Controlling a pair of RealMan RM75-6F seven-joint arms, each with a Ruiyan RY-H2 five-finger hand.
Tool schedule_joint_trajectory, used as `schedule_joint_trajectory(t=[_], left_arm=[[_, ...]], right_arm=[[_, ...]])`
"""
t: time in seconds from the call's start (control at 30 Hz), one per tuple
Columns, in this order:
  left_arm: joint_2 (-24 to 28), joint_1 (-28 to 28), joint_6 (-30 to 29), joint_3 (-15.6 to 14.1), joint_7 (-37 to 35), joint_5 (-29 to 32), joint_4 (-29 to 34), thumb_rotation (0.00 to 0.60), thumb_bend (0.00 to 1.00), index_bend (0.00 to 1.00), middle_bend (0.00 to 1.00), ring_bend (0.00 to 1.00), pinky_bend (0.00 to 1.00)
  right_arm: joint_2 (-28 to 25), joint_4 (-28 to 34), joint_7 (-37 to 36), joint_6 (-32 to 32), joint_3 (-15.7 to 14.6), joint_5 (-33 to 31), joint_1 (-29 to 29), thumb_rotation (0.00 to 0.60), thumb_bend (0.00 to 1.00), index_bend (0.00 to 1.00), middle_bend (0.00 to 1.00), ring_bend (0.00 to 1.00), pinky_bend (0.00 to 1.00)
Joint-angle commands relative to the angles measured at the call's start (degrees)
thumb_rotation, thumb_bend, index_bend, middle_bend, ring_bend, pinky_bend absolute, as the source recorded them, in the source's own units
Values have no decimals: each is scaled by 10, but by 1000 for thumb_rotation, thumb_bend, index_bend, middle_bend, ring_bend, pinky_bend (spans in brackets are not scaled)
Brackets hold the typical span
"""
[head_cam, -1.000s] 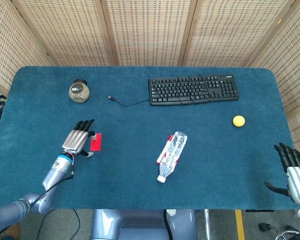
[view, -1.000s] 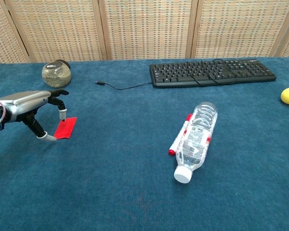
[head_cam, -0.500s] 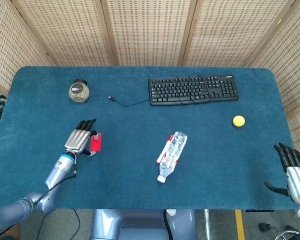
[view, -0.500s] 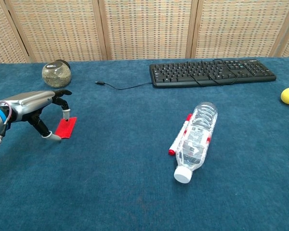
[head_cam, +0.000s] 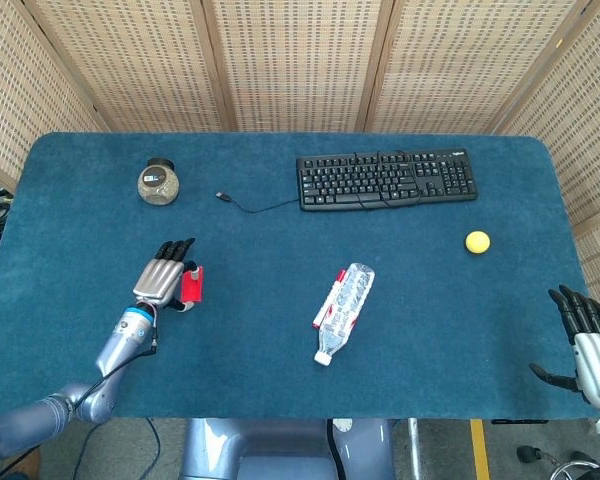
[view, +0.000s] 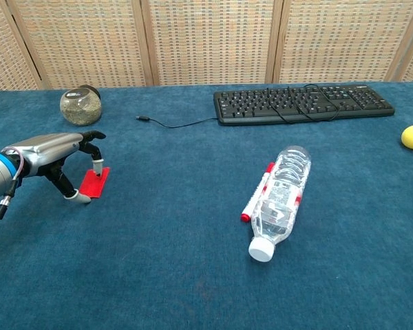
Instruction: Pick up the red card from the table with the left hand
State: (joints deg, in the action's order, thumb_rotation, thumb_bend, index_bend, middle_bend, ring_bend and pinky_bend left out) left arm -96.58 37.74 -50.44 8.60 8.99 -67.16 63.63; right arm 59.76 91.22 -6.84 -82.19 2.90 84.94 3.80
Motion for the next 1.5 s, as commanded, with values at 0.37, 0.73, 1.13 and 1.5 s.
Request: schedule_joint_trajectory(t=[0.37, 0.73, 1.13, 1.5], left_arm=[[-8, 8, 3, 7, -2, 2, -17, 600, 297, 472, 0, 0, 0], [0, 8, 3, 10, 0, 6, -8, 600, 302, 479, 0, 0, 0], [13, 10, 17, 3, 45, 29, 13, 600, 400, 491, 0, 0, 0], [18, 10, 18, 2, 58, 41, 24, 600, 399, 498, 0, 0, 0]], right_arm=[[0, -1, -2, 1, 1, -1, 0, 600, 0, 0, 0, 0, 0], [-1, 0, -3, 3, -1, 0, 1, 600, 0, 0, 0, 0, 0], [-2, 0, -6, 4, -1, 0, 1, 600, 0, 0, 0, 0, 0], [-3, 1, -8, 3, -1, 0, 1, 600, 0, 0, 0, 0, 0]])
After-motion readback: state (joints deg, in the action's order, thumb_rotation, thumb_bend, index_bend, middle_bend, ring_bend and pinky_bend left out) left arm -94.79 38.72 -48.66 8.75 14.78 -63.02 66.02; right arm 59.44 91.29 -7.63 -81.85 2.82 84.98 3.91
